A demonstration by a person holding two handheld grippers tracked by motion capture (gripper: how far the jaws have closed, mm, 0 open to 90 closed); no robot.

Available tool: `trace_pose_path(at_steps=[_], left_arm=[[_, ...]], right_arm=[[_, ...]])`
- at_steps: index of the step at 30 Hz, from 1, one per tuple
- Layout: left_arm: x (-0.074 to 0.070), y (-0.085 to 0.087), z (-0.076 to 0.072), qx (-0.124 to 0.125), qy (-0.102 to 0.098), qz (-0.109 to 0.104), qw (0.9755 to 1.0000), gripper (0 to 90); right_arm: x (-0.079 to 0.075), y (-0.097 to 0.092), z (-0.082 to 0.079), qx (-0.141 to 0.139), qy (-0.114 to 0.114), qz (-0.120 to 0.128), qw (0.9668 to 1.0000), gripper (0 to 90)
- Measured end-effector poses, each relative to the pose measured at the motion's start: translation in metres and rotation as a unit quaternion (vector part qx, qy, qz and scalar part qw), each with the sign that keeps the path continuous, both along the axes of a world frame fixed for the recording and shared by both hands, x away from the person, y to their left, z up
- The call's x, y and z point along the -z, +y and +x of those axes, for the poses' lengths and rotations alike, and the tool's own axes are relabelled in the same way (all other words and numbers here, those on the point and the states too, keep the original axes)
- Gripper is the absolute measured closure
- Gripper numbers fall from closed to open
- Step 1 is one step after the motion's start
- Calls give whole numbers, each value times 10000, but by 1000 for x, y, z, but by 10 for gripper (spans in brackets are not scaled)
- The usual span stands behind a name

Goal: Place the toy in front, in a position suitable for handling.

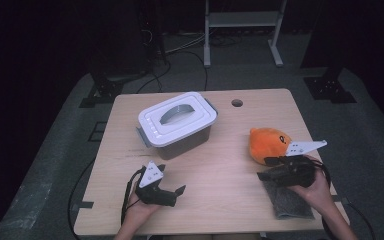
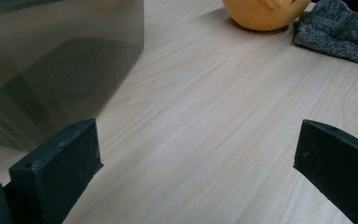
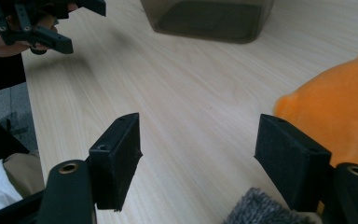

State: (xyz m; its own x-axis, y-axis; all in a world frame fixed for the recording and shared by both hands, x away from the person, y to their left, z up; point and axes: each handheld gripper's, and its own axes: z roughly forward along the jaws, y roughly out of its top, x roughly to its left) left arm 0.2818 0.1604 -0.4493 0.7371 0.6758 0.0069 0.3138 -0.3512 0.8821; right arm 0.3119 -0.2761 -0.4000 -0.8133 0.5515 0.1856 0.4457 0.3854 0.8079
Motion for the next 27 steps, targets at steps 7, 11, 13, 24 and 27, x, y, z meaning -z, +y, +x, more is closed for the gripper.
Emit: trace_pose_path(at_steps=[7, 11, 13, 24, 27], left_arm=[[-1, 3, 0, -6, 5, -37, 10000, 0], [0, 3, 0, 6, -3, -23, 10000, 0], [0, 3, -1, 12, 8, -30, 10000, 0], [1, 2, -2, 71, 27, 2, 10000, 0], [1, 2, -2, 85, 22, -5, 10000, 0]], right_arm=[[-16, -7, 11, 59, -88, -30, 9999, 306], [-23, -13, 18, 155, -176, -54, 9997, 306], [-25, -17, 22, 202, -186, -47, 9996, 305], [-29, -34, 50, 609, -266, -131, 9977, 293], [-29, -37, 58, 704, -300, -133, 9970, 292]])
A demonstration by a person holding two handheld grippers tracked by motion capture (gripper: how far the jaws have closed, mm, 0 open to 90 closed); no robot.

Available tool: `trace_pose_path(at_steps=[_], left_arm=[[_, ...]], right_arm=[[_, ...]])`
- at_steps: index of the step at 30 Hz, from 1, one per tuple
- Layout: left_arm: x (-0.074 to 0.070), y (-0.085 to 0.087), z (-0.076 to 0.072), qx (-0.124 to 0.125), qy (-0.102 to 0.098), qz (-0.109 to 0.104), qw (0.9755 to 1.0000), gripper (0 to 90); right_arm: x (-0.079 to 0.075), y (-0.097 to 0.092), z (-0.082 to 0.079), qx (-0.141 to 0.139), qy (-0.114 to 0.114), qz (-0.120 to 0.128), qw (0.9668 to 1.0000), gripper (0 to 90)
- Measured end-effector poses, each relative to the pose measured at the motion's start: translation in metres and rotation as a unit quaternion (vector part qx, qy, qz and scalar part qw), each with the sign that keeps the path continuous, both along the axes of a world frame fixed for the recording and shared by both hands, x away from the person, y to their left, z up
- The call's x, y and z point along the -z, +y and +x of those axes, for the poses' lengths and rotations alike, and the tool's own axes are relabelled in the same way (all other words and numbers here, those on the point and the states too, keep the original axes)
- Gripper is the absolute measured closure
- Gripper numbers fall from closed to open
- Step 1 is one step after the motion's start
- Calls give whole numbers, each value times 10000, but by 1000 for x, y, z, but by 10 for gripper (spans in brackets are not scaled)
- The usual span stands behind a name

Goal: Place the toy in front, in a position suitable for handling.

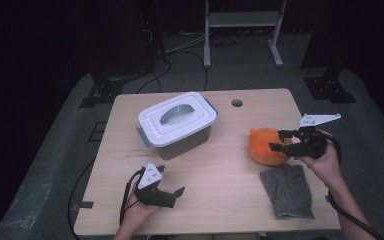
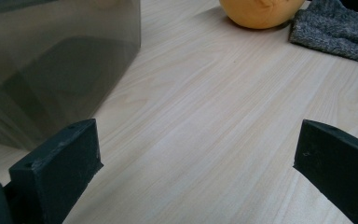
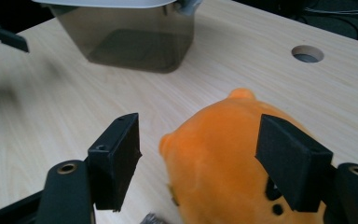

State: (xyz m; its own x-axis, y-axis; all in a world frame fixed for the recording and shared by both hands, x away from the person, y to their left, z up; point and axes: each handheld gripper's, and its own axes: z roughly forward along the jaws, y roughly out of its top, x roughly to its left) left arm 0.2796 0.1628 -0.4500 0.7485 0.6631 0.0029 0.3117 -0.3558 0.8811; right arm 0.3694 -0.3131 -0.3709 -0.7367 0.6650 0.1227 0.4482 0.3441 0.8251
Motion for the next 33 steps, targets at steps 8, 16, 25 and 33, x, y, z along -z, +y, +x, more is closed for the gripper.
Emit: trace_pose_path(at_steps=[8, 16, 25, 33], left_arm=[[0, 0, -1, 24, -4, -2, 10000, 0], [0, 0, -2, 9, -16, -38, 10000, 0], [-1, -1, -2, 37, -35, -13, 10000, 0], [-1, -3, -1, 55, -61, 20, 10000, 0]], right_arm=[[8, 1, 19, 196, 79, -69, 9998, 292], [26, 5, 33, 390, 193, -148, 9989, 292], [44, 8, 34, 615, 200, -310, 9974, 367], [52, 13, 31, 771, 318, -364, 9959, 412]])
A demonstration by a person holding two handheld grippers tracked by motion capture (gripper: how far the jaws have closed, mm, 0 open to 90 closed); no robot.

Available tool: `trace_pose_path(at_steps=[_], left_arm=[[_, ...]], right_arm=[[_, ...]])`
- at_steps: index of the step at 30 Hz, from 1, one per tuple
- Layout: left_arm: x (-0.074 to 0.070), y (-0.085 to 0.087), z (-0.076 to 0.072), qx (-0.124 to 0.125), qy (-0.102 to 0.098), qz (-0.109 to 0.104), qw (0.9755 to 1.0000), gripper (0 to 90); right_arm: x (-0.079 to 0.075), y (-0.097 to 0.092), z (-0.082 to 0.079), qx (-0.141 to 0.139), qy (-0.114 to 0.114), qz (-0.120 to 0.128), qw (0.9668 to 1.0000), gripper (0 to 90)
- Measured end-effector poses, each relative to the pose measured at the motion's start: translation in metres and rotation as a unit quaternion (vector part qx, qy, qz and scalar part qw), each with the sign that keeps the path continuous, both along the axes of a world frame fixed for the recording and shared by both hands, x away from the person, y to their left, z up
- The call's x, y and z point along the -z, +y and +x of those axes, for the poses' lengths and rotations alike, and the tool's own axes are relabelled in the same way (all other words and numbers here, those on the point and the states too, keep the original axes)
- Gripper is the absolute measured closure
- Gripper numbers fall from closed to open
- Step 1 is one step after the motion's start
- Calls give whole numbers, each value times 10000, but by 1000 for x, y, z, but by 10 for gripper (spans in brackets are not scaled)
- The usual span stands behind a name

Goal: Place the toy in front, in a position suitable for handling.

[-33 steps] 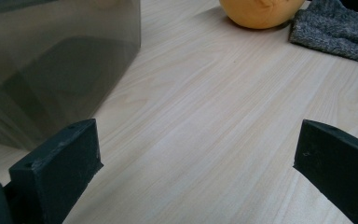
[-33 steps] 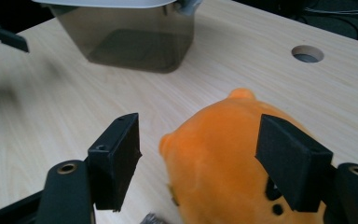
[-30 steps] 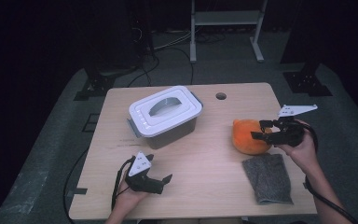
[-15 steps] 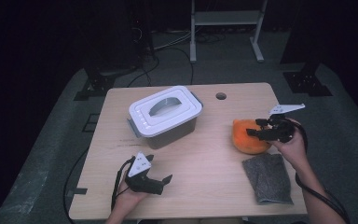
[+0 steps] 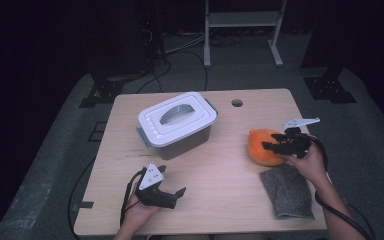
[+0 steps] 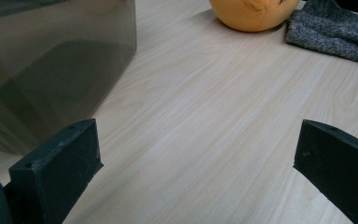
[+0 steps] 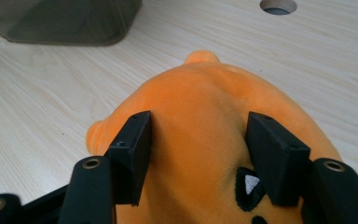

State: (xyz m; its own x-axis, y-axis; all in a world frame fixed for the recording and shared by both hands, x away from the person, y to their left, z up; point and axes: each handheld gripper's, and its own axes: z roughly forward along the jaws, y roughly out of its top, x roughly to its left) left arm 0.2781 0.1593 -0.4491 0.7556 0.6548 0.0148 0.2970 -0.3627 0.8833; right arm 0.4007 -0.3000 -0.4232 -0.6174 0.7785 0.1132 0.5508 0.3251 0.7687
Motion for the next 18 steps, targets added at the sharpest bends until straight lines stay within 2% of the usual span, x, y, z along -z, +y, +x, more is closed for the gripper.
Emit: trace_pose_path(at_steps=[7, 13, 18], left_arm=[[0, -1, 0, -1, -3, -1, 10000, 0], [0, 1, -2, -51, -19, -13, 10000, 0], [0, 1, -2, -62, -16, -8, 10000, 0]], right_arm=[[3, 1, -3, 71, -10, -9, 10000, 465], [2, 1, -7, 85, 17, 14, 10000, 558], [-4, 0, -7, 156, 179, 57, 9997, 650]])
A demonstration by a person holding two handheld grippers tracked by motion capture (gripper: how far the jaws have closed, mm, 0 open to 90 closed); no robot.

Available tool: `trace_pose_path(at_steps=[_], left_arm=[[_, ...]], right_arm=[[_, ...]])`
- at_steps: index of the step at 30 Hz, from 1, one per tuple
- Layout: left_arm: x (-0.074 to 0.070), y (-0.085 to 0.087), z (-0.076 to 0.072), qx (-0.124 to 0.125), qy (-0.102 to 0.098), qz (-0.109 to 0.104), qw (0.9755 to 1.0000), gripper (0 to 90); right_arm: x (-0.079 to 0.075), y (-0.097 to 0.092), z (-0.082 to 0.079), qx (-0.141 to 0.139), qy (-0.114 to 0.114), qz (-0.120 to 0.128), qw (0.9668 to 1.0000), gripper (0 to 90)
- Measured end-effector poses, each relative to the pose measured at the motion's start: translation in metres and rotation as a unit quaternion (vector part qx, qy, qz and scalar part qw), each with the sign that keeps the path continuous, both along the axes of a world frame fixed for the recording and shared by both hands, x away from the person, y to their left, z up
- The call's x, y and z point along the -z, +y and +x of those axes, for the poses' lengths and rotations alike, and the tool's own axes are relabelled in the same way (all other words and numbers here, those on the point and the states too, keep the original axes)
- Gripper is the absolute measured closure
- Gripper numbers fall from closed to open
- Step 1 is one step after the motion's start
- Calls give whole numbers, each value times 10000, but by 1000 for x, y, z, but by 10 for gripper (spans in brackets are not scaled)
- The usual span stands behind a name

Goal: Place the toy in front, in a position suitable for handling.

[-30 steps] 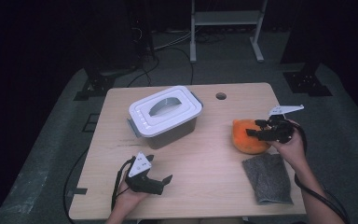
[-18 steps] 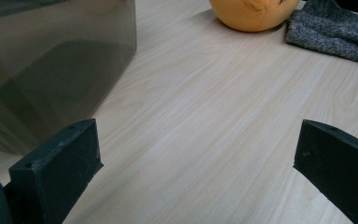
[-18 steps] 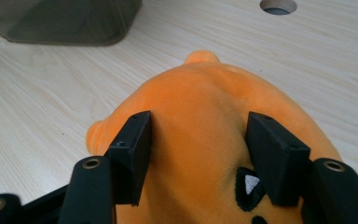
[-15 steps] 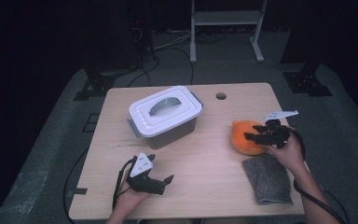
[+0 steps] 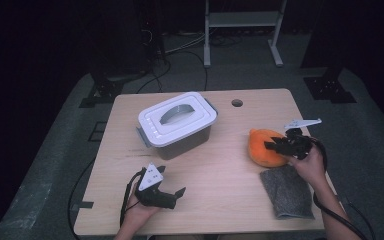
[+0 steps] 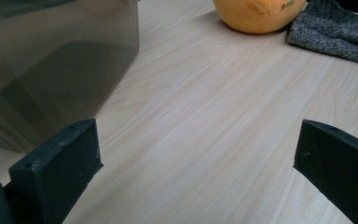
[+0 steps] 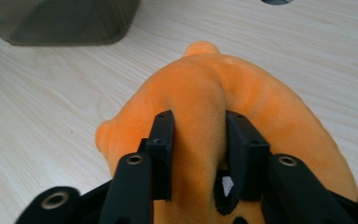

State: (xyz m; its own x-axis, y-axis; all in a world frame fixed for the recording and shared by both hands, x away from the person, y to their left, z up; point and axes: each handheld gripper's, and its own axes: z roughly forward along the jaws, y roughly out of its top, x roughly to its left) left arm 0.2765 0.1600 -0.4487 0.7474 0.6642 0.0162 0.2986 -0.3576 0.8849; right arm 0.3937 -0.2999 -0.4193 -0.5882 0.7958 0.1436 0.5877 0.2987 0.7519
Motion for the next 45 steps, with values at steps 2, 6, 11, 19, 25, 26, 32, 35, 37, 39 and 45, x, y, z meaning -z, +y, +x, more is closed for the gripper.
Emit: trace_pose_path(at_steps=[2, 6, 11, 19, 25, 26, 32, 35, 37, 39, 45], left_arm=[[0, 0, 0, 2, 1, 6, 10000, 0], [-1, 2, 1, -19, -12, -16, 10000, 0], [-2, 2, 1, -6, -36, -27, 10000, 0], [-3, 3, 0, 6, -48, -39, 10000, 0], [-4, 4, 1, -1, -78, -50, 10000, 0], [-4, 4, 1, 9, -89, -43, 10000, 0], [-6, 4, 2, 14, -98, -115, 9999, 0], [-7, 4, 2, 52, -149, -144, 9998, 0], [-8, 4, 2, 70, -161, -176, 9997, 0], [-9, 3, 2, 119, -174, -174, 9996, 0], [-10, 0, 2, 273, -185, -268, 9991, 0]], right_arm=[[-3, 1, 1, 1, 40, -38, 10000, 672], [-10, 1, 3, 77, 130, 2, 9999, 710], [-17, -6, 8, 234, 242, 238, 9991, 737], [-37, -3, 2, 45, 160, 493, 9986, 743], [-61, 22, -15, -466, -70, 456, 9978, 743], [-65, 27, -19, -571, -120, 443, 9973, 743], [-84, 56, -43, -1073, -249, 437, 9930, 742], [-85, 72, -54, -1309, -201, 450, 9902, 743], [-83, 81, -59, -1417, -179, 423, 9889, 742], [-78, 90, -63, -1511, -151, 403, 9876, 742], [-60, 122, -74, -1778, 32, 306, 9836, 741]])
